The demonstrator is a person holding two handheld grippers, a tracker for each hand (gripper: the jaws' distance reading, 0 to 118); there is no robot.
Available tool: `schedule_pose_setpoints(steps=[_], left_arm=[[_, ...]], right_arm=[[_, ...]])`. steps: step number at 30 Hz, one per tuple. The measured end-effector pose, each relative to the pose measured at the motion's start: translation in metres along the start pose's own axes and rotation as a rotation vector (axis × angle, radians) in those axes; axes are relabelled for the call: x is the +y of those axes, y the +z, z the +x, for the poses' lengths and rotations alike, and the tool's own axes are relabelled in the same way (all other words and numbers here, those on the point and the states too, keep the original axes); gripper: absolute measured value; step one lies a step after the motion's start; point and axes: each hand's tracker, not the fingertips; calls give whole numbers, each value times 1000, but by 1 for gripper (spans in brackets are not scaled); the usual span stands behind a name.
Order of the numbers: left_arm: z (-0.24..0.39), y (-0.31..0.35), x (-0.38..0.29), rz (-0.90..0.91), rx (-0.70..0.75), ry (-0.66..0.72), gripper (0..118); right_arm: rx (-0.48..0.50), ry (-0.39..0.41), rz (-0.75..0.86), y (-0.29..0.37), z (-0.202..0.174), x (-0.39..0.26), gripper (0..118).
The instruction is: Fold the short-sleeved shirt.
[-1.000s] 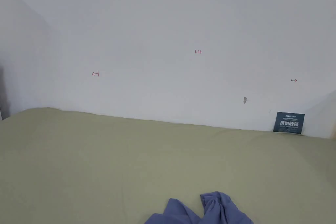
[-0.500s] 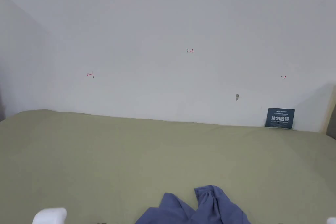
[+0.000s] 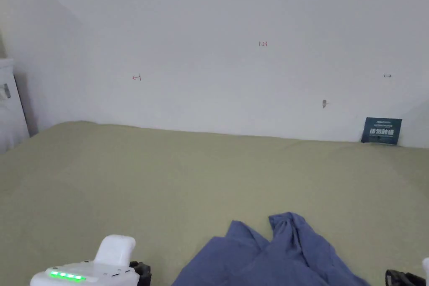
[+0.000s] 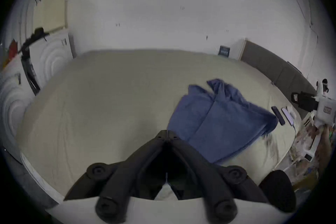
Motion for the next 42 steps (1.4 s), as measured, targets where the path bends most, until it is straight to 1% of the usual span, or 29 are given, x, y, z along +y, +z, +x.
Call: schedule_pose_setpoints(steps=[2, 3, 4, 5, 6, 7, 8, 10, 12, 13, 14, 15, 16, 17, 20, 21, 22, 23, 25, 30, 33, 34, 35, 36, 37, 38, 39, 40, 42], left_arm=[[-10, -12, -7, -64, -18, 19, 0], [-14, -19, -11, -92, -22, 7, 5], [-18, -25, -14, -103, -12, -9, 30], [-24, -28, -17, -114, 7, -22, 83], [-28, -33, -19, -120, 13, -16, 111], [-33, -40, -22, -155, 12, -5, 113], [-37, -43, -27, -164, -11, 25, 110], [-47, -53, -33, -156, -32, 54, 108], [-49, -62, -38, -176, -11, 43, 106], [-48, -67, -41, -186, 0, 26, 101], [-48, -71, -43, -196, 4, 10, 84], [-47, -75, -46, -202, -1, -4, 63], [-46, -78, -48, -210, -15, -11, 34], [-42, -82, -50, -218, -27, -16, 12], [-30, -87, -61, -263, -118, -50, 10], [-32, -84, -61, -231, -78, -84, 10], [-29, -82, -60, -215, -68, -113, 10], [-28, -82, -61, -221, -76, -97, 10], [-35, -80, -57, -225, -98, -37, 10], [-42, -81, -58, -216, -111, 15, 10], [-43, -84, -61, -215, -110, 32, 10], [-42, -85, -61, -214, -110, 37, 10], [-42, -85, -61, -215, -111, 39, 10], [-41, -87, -60, -219, -110, 38, 10], [-41, -86, -59, -222, -108, 36, 10], [-41, -87, -59, -225, -108, 35, 10], [-39, -87, -58, -230, -104, 34, 10], [-38, -87, -57, -232, -101, 32, 10], [-38, -86, -58, -232, -94, 19, 10]], right_arm=[[27, -17, -4, -1, -1, -10, 0], [37, -24, -15, -2, -1, -14, 0], [43, -23, -26, -6, -1, -19, 0], [50, -20, -34, -6, -2, -23, 0], [54, -16, -49, -8, -2, -27, 0], [57, -13, -68, -10, -3, -29, 0], [59, -15, -84, -14, -3, -30, 0], [65, -26, -98, -16, -3, -33, 0], [68, -25, -111, -20, -3, -34, 0], [68, -18, -115, -21, -3, -34, 0], [70, -12, -118, -21, -4, -34, 0], [70, -5, -122, -23, -4, -34, 0], [73, 2, -127, -25, -5, -33, 0], [74, 7, -131, -27, -5, -32, 0], [64, 9, -144, -38, -6, -25, 0], [64, 7, -144, -43, -6, -20, 0], [72, 8, -145, -50, -6, -13, 0], [83, 19, -149, -59, -7, -5, 0], [113, 69, -165, -88, -10, 19, 0], [152, 72, -237, -190, -10, 76, 0], [141, 151, -305, -250, -11, 93, 0], [166, 178, -339, -268, -11, 96, 5], [175, 192, -371, -280, -12, 97, 39], [182, 210, -401, -296, -14, 98, 80], [175, 236, -445, -308, -15, 97, 112], [171, 247, -507, -321, -16, 96, 114], [167, 246, -561, -334, -17, 93, 108], [188, 238, -527, -342, -22, 81, 102], [211, 242, -576, -360, -28, 66, 101]])
